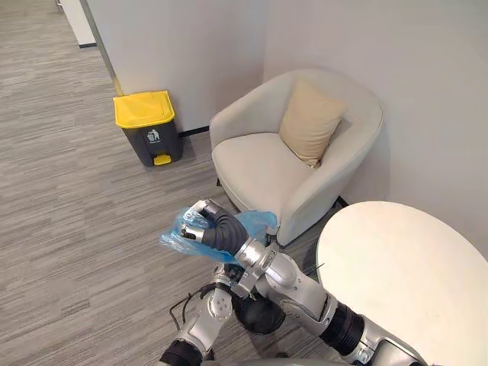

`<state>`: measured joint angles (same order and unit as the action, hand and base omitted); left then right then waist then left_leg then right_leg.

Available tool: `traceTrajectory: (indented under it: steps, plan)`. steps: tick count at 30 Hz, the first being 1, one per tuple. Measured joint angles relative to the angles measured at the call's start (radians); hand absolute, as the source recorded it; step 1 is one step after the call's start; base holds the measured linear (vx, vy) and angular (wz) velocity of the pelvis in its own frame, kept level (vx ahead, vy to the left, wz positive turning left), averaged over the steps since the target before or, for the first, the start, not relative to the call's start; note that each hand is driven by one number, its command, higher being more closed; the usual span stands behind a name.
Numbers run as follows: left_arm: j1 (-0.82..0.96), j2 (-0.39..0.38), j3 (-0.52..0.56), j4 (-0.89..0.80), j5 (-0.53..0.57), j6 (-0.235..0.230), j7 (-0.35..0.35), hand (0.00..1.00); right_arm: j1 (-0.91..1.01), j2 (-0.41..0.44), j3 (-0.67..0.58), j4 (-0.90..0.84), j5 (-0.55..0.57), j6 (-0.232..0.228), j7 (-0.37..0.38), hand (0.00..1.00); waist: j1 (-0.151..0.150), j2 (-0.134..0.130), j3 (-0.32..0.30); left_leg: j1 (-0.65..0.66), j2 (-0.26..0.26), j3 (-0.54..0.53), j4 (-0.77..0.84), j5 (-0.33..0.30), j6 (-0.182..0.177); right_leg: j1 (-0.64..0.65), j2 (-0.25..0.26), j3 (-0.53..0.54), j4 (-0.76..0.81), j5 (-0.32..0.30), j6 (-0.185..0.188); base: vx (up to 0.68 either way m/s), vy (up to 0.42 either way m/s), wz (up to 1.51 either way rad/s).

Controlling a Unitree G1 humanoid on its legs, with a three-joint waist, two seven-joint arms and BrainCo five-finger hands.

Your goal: Gather rubbish on tea table into small bin, then transfer packed bag to large trash can.

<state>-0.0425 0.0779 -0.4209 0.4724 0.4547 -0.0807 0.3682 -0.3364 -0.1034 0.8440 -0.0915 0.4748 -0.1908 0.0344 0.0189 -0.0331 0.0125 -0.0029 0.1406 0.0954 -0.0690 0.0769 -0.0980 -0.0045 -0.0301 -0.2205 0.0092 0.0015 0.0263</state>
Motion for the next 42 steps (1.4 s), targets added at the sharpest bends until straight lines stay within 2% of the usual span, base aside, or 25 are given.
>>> traceTrajectory:
  steps: [10,20,21,27,34,36,42]
  plan:
    - [-0.042,-0.022,0.002,-0.013,-0.002,0.008,0.008,1.00,0.031,0.020,0.060,0.038,0.072,0.003,0.035,1.00,-0.001,0.000,0.000,-0.001,0.000,-0.002,-0.001,0.000,0.000,0.000,-0.001,-0.002,0.000,-0.001,0.000,0.00,0.000,0.00]
    - [-0.047,-0.032,0.038,-0.013,-0.012,0.007,0.004,1.00,0.065,0.020,0.060,0.038,0.072,0.002,0.057,1.00,-0.002,0.000,0.000,-0.001,0.000,-0.003,-0.001,0.000,0.000,0.000,-0.001,-0.003,0.000,-0.001,0.001,0.00,0.000,0.00]
    - [-0.047,-0.032,0.039,-0.013,-0.013,0.007,0.004,1.00,0.068,0.020,0.059,0.038,0.063,0.002,0.057,0.00,-0.002,0.000,0.000,-0.001,0.000,-0.003,-0.001,0.000,0.000,0.000,-0.001,-0.003,0.000,-0.001,0.001,0.00,0.000,0.00]
    - [-0.045,-0.032,0.042,-0.013,-0.033,0.004,0.003,1.00,0.112,0.020,0.052,0.038,-0.043,0.002,0.055,0.00,-0.003,0.000,0.000,-0.001,-0.001,-0.005,-0.001,0.000,0.000,0.000,-0.002,-0.005,0.001,-0.003,0.002,0.00,0.000,0.00]
    - [-0.015,-0.035,0.066,-0.013,-0.038,-0.005,-0.008,1.00,0.150,0.020,-0.053,0.026,-0.219,-0.004,0.026,0.00,-0.005,0.001,0.000,0.000,-0.002,-0.006,-0.001,0.000,0.000,0.000,-0.003,-0.006,0.006,-0.005,0.003,0.00,0.000,0.00]
    - [-0.003,-0.035,0.075,-0.013,-0.054,-0.006,-0.019,1.00,0.163,0.018,-0.087,0.025,-0.306,-0.025,0.008,0.00,-0.005,0.001,0.000,0.000,-0.002,-0.006,-0.001,0.000,0.000,0.000,-0.003,-0.006,0.006,-0.005,0.003,0.00,0.000,0.00]
    - [0.029,-0.033,0.091,-0.011,-0.072,-0.011,-0.022,1.00,0.220,-0.012,-0.164,-0.014,-0.407,-0.034,-0.012,0.00,-0.004,0.001,0.001,0.001,-0.002,-0.006,-0.001,0.000,0.000,-0.001,-0.004,-0.005,0.008,-0.006,0.003,0.00,0.000,0.00]
